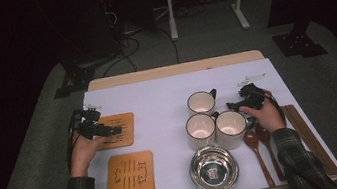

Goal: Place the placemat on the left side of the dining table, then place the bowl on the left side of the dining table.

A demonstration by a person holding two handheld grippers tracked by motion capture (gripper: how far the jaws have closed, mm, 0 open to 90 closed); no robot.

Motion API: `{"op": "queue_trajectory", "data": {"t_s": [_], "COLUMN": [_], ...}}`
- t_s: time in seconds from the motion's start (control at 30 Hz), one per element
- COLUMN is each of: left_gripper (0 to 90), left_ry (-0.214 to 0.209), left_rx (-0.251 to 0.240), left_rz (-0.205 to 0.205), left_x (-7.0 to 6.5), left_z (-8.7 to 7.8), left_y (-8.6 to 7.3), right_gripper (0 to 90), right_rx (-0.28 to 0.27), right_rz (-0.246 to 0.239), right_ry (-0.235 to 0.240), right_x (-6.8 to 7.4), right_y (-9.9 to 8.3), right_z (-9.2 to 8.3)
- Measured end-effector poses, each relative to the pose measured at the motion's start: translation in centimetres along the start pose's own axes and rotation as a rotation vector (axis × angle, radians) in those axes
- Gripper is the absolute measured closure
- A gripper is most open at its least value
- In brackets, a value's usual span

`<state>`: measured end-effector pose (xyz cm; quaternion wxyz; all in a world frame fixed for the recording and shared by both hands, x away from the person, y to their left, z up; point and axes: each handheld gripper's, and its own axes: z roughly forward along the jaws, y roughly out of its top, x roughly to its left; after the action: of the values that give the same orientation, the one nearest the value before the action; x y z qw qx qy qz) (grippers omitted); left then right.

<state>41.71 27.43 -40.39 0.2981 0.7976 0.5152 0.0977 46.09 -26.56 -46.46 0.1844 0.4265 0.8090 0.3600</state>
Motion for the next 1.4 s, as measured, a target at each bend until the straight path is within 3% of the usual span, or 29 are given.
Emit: {"op": "queue_trajectory", "data": {"t_s": [0.47,1.4], "left_gripper": [13.8,13.8], "left_ry": [-0.015,-0.053], "left_rx": [0.008,0.005], "left_rz": [0.045,0.073], "left_x": [-1.6,-3.9], "left_z": [-0.1,-0.7], "left_y": [0.2,-0.3], "right_gripper": [19.3,19.3], "right_rx": [0.0,-0.001], "right_rz": [0.0,0.0], "right_ry": [-0.001,-0.001], "right_x": [0.0,0.0], "right_y": [0.0,0.0], "right_z": [0.0,0.0]}}
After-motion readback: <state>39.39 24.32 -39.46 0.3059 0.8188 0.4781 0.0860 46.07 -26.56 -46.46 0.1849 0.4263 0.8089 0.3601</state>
